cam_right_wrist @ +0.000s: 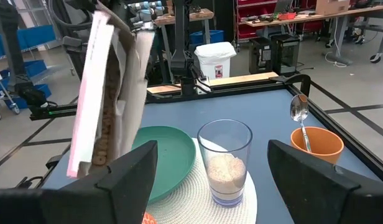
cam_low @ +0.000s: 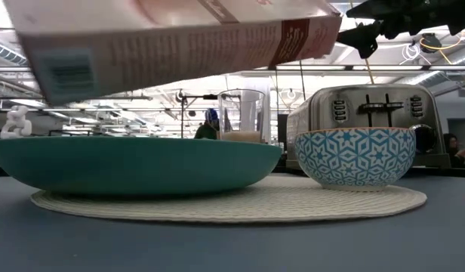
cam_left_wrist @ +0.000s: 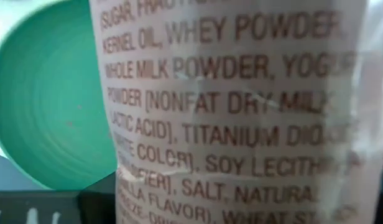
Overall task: Arrange a breakfast setting
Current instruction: Pour the cereal from the cereal box into the orange bowl
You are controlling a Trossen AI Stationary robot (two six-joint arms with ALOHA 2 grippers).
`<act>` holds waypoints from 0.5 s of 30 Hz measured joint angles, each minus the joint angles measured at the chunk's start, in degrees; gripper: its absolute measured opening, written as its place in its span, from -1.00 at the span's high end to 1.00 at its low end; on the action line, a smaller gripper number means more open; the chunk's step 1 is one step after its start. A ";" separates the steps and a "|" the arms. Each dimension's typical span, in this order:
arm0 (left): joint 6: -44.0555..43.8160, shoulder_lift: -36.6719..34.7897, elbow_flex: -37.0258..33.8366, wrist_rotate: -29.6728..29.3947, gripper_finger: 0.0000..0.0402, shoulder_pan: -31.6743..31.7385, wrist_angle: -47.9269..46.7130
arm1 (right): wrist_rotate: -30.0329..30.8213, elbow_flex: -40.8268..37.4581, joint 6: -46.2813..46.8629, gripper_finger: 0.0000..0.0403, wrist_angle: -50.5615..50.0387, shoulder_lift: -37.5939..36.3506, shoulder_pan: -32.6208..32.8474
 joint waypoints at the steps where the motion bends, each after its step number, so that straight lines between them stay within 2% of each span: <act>1: -0.84 0.01 0.00 0.57 -0.13 -0.01 0.03 | 0.00 0.00 0.00 -0.48 0.00 0.00 0.00; 6: -4.77 0.02 0.00 2.27 -0.13 0.00 0.92 | 0.00 0.00 -0.02 -0.48 0.00 0.00 0.00; 15: -5.17 0.02 0.00 2.63 -0.13 -0.04 1.68 | 0.02 0.00 -0.02 -0.48 -0.02 0.00 0.00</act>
